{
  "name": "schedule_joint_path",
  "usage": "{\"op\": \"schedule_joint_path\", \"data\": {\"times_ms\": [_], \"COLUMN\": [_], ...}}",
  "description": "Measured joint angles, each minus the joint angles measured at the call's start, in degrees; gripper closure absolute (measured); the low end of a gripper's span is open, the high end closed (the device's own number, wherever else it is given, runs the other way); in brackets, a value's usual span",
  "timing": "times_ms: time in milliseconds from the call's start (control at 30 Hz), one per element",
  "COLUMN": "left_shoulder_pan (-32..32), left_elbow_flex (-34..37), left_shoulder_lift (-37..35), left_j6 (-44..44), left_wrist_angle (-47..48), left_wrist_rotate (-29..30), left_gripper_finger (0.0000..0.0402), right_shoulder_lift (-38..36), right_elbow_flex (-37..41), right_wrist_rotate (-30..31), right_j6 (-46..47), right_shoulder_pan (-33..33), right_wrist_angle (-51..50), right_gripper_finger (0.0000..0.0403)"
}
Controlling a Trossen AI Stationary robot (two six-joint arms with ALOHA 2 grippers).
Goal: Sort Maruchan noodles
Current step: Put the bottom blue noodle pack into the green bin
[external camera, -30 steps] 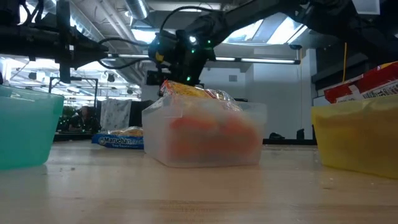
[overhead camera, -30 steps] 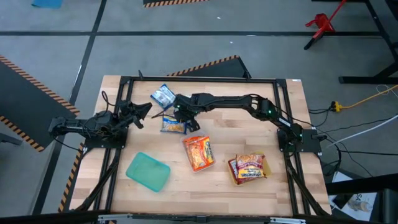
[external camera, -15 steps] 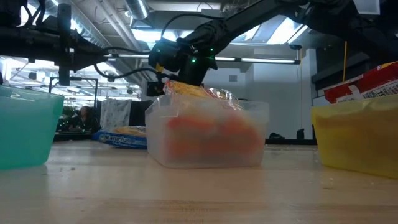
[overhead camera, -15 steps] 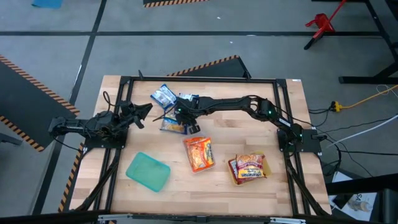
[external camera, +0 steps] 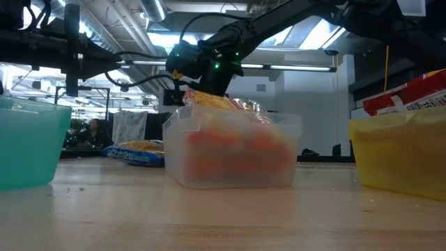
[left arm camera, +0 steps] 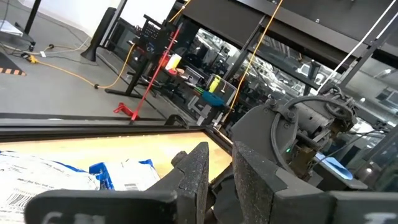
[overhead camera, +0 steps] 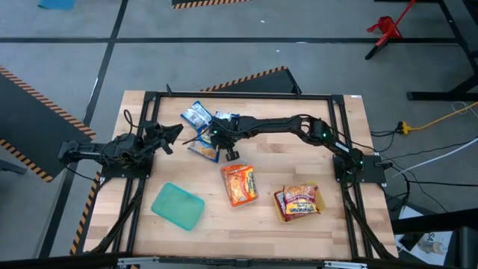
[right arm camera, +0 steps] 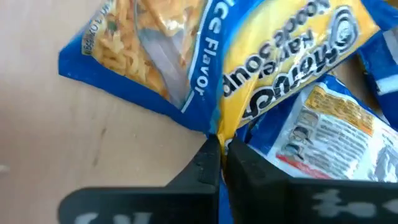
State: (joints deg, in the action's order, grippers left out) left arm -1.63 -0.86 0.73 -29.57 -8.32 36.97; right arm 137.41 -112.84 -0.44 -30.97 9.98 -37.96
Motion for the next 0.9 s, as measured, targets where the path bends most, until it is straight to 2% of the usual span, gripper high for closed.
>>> {"op": "schedule_joint_path", "data": {"times_ms": [233,400,700,900], "left_shoulder_pan": [0.0,0.0,0.0,0.0], "left_elbow_flex": [0.0,0.0,0.0,0.0], "left_shoulder_lift": [0.0,0.0,0.0,0.0], "left_j6": [-0.1,0.0,0.0,0.0], "left_wrist_angle": [0.0,-0.1,-0.2,-0.2], "left_wrist_rotate": [0.0,0.2,0.5,0.4], "left_gripper_finger": [0.0335,0.0335,0.0335,0.0335], "right_shoulder_lift": [-0.4,-0.5,-0.6,-0.6], "right_elbow_flex": [-7.1,-12.5,-19.6,-21.1], "right_wrist_rotate": [-0.2,-2.6,-4.0,-0.5], "right_j6": [2.1,4.0,5.3,8.2], "right_shoulder_pan": [-0.3,-0.9,-6.4,-9.5], "right_wrist_angle": [-4.0,-8.3,-11.7,-11.8], "right_gripper_finger": [0.0403,0.0403,0.0403,0.0396]}}
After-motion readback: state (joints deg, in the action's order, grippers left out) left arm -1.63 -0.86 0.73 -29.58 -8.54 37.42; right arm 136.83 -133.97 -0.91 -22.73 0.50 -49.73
